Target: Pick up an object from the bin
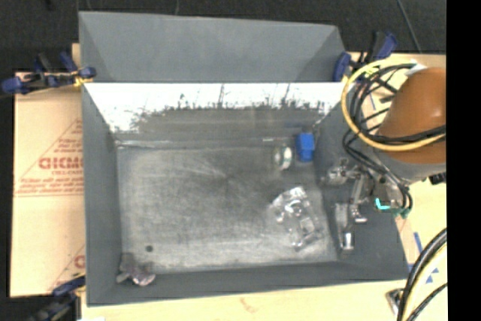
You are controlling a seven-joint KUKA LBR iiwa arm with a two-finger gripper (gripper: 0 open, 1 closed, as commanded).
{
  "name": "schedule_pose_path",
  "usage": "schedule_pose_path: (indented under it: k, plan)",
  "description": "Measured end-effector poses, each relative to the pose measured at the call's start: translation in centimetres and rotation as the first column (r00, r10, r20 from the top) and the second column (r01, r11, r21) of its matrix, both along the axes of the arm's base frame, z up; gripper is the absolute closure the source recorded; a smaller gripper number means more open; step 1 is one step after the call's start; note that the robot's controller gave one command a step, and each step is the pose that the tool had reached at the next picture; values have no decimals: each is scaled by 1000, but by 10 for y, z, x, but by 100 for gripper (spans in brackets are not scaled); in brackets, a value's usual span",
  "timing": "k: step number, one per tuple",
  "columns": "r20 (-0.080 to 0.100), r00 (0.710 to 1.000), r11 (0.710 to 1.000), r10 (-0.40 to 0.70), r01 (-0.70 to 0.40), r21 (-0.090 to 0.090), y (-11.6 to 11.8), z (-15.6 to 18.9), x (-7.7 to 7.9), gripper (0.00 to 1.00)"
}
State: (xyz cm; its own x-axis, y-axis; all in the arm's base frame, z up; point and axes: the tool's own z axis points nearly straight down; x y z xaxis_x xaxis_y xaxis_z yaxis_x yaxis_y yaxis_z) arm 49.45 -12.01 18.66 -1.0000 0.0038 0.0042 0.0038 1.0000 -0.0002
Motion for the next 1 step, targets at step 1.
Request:
schedule_pose_path:
  k: [1]
  plan:
    - [13,994,994,-108,108,1,29,-111,49,0]
